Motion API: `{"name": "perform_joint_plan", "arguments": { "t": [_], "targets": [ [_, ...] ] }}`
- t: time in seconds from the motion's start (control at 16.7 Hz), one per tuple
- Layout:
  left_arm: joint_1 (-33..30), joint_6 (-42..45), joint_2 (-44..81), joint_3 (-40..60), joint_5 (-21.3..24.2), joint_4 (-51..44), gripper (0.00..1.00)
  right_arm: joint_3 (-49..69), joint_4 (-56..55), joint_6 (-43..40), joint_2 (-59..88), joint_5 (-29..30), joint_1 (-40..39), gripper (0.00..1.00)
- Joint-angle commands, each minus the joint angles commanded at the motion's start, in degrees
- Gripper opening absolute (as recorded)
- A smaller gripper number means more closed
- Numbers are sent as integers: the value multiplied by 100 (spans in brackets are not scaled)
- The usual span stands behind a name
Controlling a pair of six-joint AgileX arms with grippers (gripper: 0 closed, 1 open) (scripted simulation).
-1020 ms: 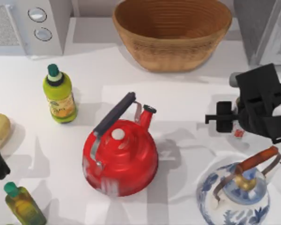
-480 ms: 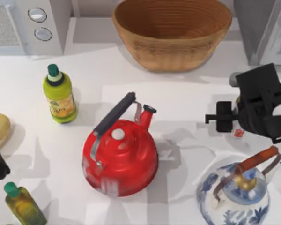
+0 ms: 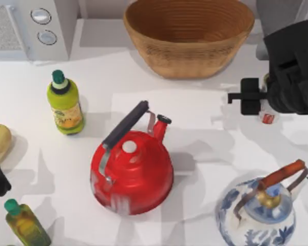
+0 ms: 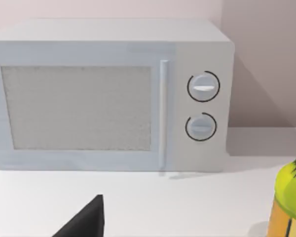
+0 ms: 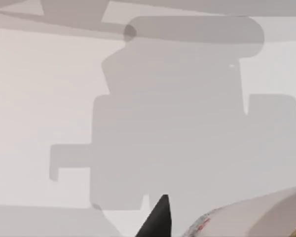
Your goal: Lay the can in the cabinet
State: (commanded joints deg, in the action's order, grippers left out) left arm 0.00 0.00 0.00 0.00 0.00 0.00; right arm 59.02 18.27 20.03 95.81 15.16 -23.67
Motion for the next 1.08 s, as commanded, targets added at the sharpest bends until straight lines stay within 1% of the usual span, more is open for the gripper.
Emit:
{"name": "perform_joint_plan", "arguments": {
  "t": [0.18, 0.36, 0.78, 1.08],
  "targets": [
    [0, 0, 0, 0, 0, 0, 100, 562, 998, -18, -415, -16, 9, 0],
    [0, 0, 0, 0, 0, 0, 100, 884, 1471, -31, -704, -29, 28, 0],
    [0, 0, 0, 0, 0, 0, 100, 793, 1464, -48, -810, -42, 52, 0],
    [0, 0, 0, 0, 0, 0, 100, -9, 1189, -210, -1677, -107, 413, 0]
  ]
}}
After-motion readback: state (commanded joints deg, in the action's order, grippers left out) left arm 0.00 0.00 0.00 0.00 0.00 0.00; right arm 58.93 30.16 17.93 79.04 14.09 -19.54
